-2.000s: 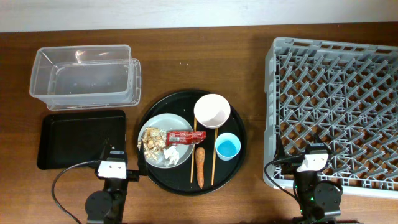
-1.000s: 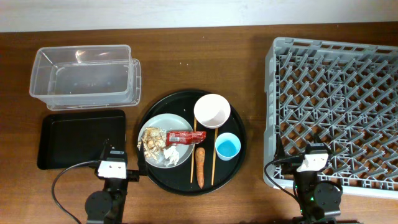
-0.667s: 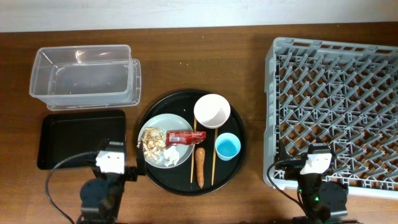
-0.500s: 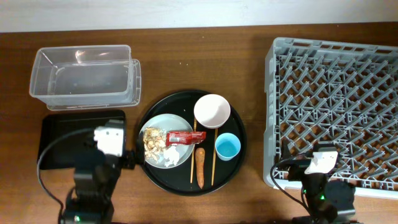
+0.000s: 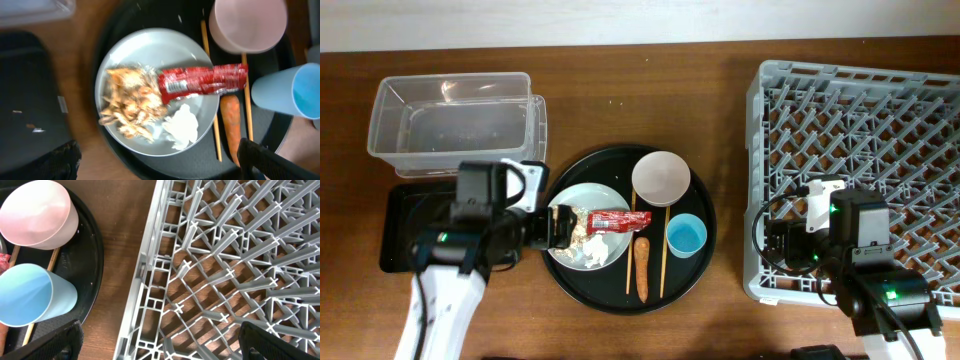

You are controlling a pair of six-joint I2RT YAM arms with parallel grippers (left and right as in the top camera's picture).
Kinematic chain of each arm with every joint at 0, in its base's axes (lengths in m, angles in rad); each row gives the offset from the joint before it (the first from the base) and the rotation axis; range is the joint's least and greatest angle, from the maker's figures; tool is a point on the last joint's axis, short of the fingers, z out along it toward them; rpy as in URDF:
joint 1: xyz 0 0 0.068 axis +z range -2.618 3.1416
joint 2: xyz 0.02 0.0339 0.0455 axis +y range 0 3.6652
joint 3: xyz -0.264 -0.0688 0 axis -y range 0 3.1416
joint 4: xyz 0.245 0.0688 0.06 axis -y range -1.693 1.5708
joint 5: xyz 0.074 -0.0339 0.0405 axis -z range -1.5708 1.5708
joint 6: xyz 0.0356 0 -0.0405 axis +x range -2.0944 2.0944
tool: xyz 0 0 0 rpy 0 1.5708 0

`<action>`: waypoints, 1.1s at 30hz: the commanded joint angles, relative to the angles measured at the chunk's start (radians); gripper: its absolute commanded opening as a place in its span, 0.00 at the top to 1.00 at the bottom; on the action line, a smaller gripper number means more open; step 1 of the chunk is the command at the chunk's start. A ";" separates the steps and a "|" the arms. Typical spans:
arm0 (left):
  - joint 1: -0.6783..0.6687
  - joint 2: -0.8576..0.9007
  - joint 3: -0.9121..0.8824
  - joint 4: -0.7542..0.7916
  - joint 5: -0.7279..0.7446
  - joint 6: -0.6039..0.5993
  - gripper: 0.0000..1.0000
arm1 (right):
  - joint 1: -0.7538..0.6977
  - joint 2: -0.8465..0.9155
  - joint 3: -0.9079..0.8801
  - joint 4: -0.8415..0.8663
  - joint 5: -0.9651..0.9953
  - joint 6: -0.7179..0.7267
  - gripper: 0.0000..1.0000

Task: Sort waste into correct bins and load items into the dishwasher rack
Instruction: 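Reach the left gripper to the white tissue on the plate, then grasp the tissue with the left gripper and drop it in the clear bin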

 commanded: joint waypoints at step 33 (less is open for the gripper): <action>-0.247 0.476 0.233 -0.026 -0.180 -0.023 1.00 | 0.005 0.000 0.026 0.000 -0.012 0.006 0.02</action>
